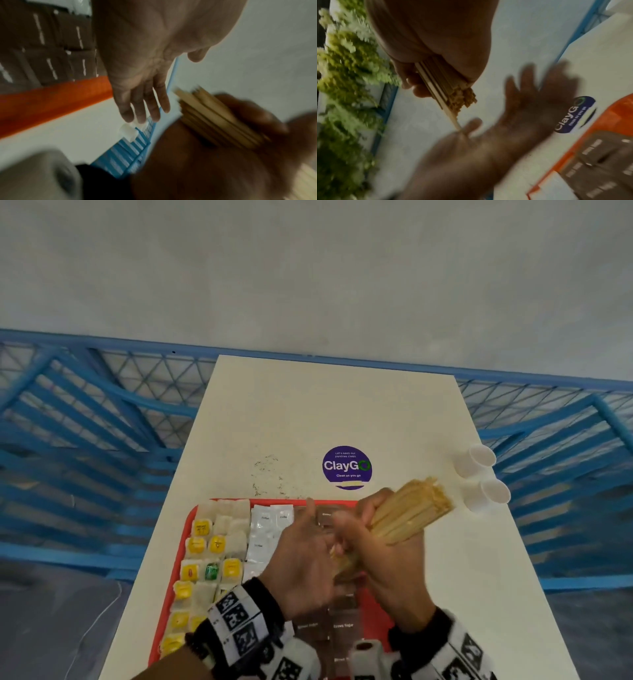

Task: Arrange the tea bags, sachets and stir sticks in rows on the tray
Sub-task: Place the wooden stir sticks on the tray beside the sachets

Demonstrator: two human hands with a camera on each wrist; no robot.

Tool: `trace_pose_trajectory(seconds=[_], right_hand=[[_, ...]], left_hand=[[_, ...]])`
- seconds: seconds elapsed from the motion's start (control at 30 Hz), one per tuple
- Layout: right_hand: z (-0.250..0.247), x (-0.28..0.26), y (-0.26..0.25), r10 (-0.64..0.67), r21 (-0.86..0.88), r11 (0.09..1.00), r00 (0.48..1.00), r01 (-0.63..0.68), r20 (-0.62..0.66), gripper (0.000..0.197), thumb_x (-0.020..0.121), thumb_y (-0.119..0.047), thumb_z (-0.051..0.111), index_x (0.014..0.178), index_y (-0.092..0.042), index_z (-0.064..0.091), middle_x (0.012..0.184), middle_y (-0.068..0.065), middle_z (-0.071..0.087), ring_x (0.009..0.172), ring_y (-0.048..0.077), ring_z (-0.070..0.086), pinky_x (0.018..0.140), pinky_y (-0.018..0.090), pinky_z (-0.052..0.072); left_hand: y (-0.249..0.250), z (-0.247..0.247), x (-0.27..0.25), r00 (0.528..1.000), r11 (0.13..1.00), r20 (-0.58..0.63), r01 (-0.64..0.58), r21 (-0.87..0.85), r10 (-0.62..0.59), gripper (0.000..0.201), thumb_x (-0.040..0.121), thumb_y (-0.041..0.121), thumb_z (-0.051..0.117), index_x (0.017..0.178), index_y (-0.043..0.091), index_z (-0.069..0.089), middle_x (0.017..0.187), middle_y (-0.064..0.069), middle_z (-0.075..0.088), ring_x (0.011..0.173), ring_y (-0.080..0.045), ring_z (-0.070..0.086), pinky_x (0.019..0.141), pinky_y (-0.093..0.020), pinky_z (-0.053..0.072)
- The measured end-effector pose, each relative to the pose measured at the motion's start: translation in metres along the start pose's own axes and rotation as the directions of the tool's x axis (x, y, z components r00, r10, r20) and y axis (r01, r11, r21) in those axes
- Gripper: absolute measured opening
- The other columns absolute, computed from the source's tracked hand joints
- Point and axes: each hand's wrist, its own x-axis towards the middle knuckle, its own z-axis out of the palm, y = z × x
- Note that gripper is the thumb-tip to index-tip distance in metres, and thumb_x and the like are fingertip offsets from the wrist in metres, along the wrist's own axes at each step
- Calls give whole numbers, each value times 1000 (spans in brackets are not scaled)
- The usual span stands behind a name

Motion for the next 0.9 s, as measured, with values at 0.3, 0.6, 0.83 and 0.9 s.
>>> trace_pose_trajectory(seconds=[0.3, 0.6, 0.83, 0.9], right_hand=[[-7, -12, 26, 203, -403, 907, 964, -120, 170, 19, 81, -12, 79, 96, -9, 66, 81, -1, 72, 70, 10, 67, 66, 24, 53], [-26, -38, 38, 456, -926, 243, 808, 290, 373, 46, 93, -19, 56, 137, -27, 46, 135, 4, 54, 109, 28, 61, 83, 35, 48], [-48, -61, 43, 546, -980, 194, 834, -30, 83, 33, 100, -38, 43, 132, -32, 47, 127, -4, 61, 110, 23, 63, 94, 34, 49], [-46, -63, 38, 558, -974, 175, 829, -144, -23, 35, 100, -39, 44, 133, -29, 44, 126, -2, 62, 111, 23, 63, 93, 33, 49]], left_hand=[[16, 0, -12, 983, 988, -146, -93, 122, 111, 82, 91, 70, 38, 116, -1, 71, 125, -26, 64, 112, -36, 65, 93, -43, 54], [-20, -8, -8, 972, 333, -37, -44, 942, 232, 80, 90, 80, 21, 99, 22, 75, 98, 6, 75, 95, -7, 68, 97, -35, 51], [-52, -2, 5, 945, -517, 173, -5, 856, 276, 93, 79, 89, 3, 71, 17, 61, 66, 5, 62, 60, -11, 59, 70, -29, 52], [-60, -4, 15, 925, -550, 211, -3, 835, 316, 93, 83, 83, -4, 63, 15, 57, 59, 3, 58, 53, -14, 56, 64, -32, 52]])
